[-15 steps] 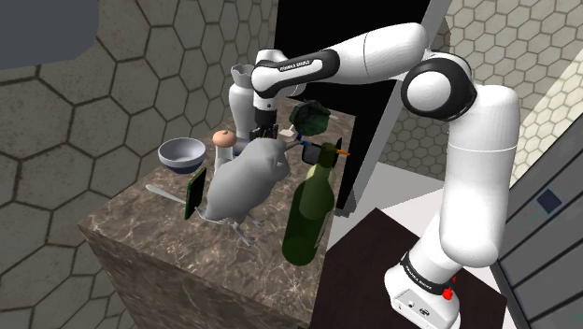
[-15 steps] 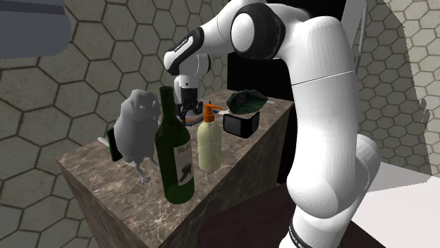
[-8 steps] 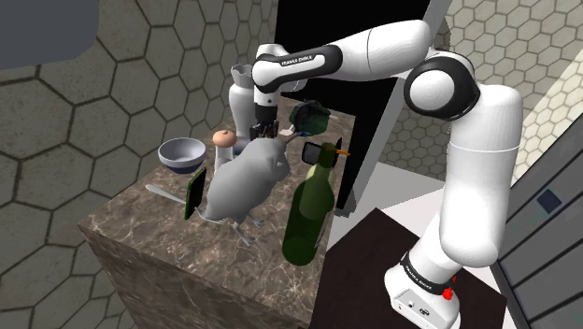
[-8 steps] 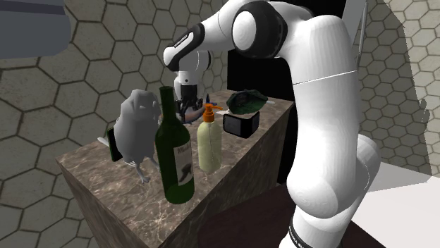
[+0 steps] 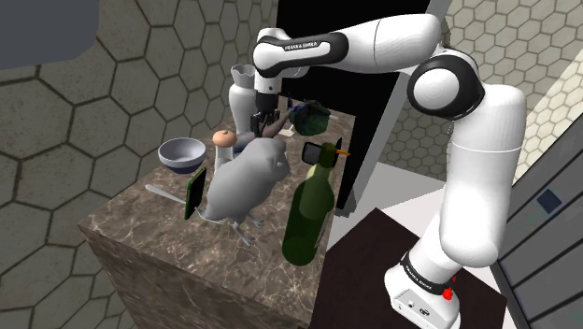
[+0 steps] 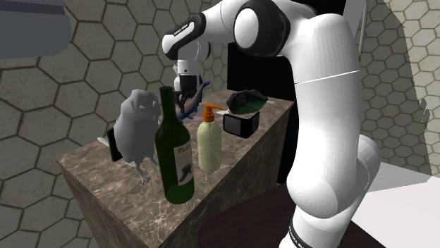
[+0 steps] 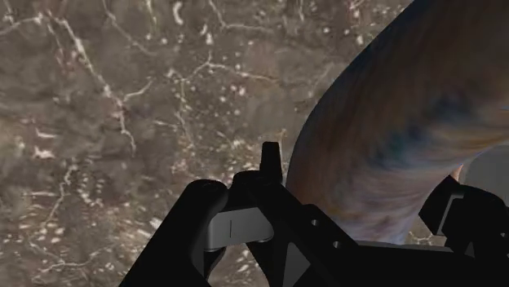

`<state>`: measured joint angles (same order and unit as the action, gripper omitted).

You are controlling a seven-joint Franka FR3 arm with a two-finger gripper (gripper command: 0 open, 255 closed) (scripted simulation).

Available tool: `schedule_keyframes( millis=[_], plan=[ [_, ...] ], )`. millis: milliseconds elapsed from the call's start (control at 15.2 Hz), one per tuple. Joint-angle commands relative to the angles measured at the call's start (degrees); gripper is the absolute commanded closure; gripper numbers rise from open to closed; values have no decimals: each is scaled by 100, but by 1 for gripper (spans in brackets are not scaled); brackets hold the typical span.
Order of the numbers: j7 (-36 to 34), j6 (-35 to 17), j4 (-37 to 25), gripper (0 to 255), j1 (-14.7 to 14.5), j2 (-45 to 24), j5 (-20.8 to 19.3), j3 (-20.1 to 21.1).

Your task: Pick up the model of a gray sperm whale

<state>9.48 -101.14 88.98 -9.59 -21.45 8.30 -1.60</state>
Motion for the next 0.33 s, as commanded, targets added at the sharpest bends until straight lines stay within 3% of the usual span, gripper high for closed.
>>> schedule_keyframes(
  millis=[0,264],
  plan=[
    [-19,136,-81,255,0,58,-4,0],
    [-38,289,-210,255,2,83,-9,-1]
  ],
)
